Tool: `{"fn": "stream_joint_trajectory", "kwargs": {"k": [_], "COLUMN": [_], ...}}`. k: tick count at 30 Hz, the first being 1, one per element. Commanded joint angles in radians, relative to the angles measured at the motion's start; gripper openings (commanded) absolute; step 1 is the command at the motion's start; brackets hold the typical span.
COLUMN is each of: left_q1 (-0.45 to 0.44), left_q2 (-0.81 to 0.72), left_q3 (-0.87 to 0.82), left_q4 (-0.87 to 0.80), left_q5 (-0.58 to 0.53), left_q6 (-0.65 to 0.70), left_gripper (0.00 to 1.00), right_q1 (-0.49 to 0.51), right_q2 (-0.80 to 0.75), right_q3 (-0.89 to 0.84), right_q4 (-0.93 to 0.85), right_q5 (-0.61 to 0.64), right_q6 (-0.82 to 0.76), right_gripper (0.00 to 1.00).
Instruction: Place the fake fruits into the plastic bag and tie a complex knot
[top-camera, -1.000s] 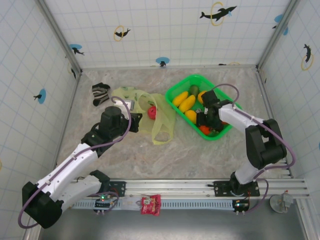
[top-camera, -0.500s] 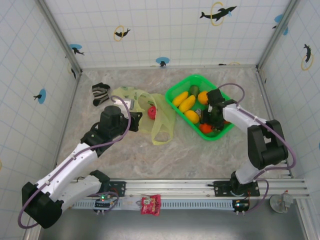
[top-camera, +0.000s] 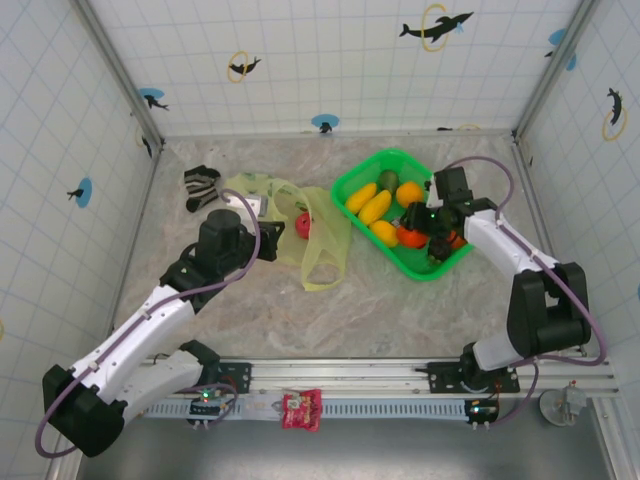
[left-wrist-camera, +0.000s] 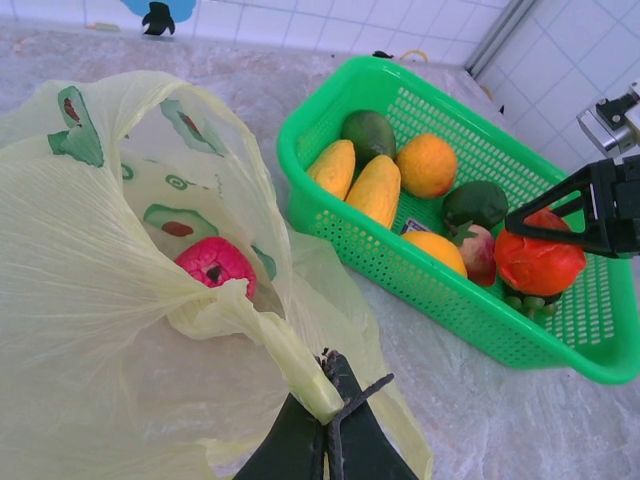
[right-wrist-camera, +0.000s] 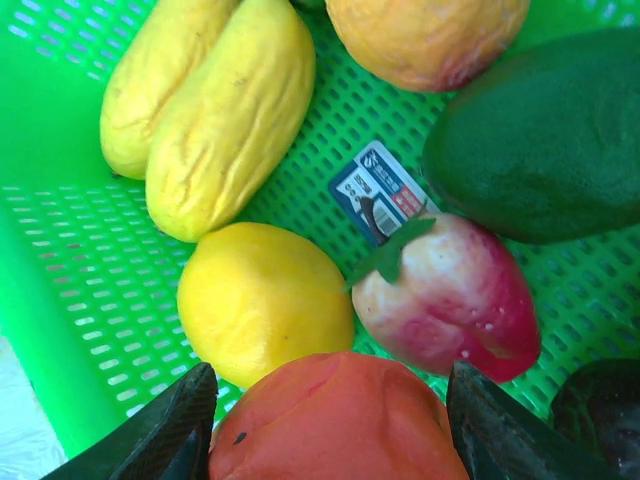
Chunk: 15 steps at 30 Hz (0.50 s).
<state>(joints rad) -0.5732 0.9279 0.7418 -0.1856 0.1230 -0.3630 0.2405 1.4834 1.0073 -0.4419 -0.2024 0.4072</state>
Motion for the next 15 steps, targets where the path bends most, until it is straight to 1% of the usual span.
{"fn": "stream_joint_trajectory", "kwargs": {"k": [1,3,6,8,9,11,15], "left_q1": [-0.001,-0.001,-0.001,-0.001,-0.001,-0.001,-0.001], "left_q2": [0.000,0.000,0.000,-0.004,-0.004,-0.004,0.000], "left_q3": [0.029,0.027,0.027,0.027,0.026,0.025,0.026], "left_q4": [-0.006,-0.007,-0.006,-0.006,-0.006,-0.006,-0.006], "left_q5": [0.006,0.007,0.006,0.005,0.003,0.005,0.008], "left_q6": [0.013,0.011,0.010,0.010,0.011,0.011,0.013], "left_gripper": [0.00,0.00,0.00,0.00,0.00,0.00,0.00], "right_q1": [-0.020,-0.009,0.032,0.059,0.068,0.087,0.105], "right_q2": [0.003,0.012,0.021,0.031,0.038,0.072,0.127], "right_q3": [0.038,0.040,0.037,0.024,0.019,0.034,0.067], "right_q4": [0.039,0.069,0.124,0.161,0.172,0.152,0.100], "right_q5": [0.011,0.038,0.159,0.213,0.226,0.265,0.250], "right_q6": [0.027,0.028,0.001,-0.019,-0.027,-0.034,-0.054], "right_gripper": [0.44,0.44,0.44,0.46,0.49,0.59,0.71]}}
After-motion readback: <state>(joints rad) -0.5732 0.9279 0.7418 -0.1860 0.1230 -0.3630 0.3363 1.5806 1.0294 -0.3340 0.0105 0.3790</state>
